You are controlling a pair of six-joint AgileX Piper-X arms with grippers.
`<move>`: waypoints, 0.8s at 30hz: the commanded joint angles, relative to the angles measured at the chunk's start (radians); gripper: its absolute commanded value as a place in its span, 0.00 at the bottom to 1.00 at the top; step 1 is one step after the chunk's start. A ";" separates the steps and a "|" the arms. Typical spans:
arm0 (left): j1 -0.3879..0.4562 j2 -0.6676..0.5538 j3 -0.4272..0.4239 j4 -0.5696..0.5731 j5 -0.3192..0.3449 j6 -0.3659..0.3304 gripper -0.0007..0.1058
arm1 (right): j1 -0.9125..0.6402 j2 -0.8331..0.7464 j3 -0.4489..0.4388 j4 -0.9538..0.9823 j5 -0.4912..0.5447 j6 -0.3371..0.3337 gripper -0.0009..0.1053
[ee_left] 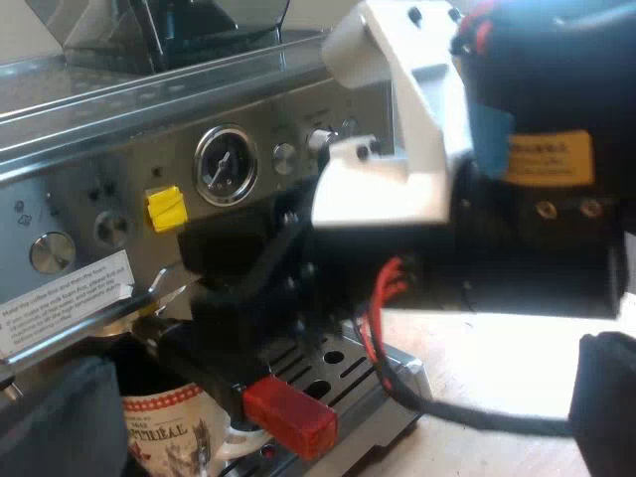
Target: Place mug into machine
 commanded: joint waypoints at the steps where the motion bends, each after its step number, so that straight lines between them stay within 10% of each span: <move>1: -0.003 -0.005 -0.009 -0.008 0.005 -0.006 0.87 | -0.012 -0.002 -0.021 -0.019 0.000 -0.021 0.01; 24: -0.003 -0.005 -0.009 -0.008 0.005 -0.006 0.87 | -0.060 0.033 -0.045 -0.059 -0.016 -0.021 0.01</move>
